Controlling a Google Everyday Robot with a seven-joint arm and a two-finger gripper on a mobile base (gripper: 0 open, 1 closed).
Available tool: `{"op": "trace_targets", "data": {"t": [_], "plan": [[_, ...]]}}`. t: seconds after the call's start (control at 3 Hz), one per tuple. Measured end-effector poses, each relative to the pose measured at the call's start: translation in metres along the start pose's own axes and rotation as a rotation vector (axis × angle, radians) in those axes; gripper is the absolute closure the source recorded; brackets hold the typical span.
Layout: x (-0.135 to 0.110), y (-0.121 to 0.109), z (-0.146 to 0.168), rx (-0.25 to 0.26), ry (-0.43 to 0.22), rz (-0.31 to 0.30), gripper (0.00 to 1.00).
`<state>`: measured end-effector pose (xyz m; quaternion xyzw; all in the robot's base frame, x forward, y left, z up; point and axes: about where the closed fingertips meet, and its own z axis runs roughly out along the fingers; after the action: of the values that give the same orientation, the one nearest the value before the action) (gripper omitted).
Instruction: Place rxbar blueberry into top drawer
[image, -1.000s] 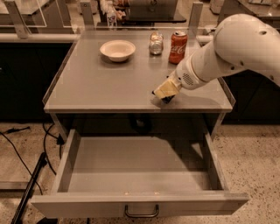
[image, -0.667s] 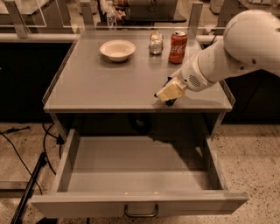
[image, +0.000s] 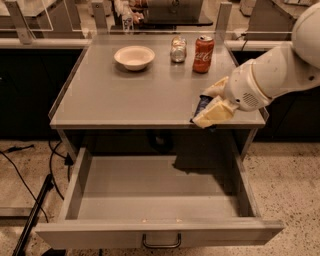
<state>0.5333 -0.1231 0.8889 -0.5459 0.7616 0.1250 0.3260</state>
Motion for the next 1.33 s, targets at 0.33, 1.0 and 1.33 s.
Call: {"op": "trace_targets", "data": {"t": [0.33, 1.0, 1.33], "plan": [[-0.001, 0.002, 0.001, -0.007, 0.005, -0.017, 1.00], [0.018, 0.013, 0.018, -0.067, 0.036, -0.017, 1.00], [0.038, 0.027, 0.020, -0.101, 0.067, 0.002, 1.00]]}}
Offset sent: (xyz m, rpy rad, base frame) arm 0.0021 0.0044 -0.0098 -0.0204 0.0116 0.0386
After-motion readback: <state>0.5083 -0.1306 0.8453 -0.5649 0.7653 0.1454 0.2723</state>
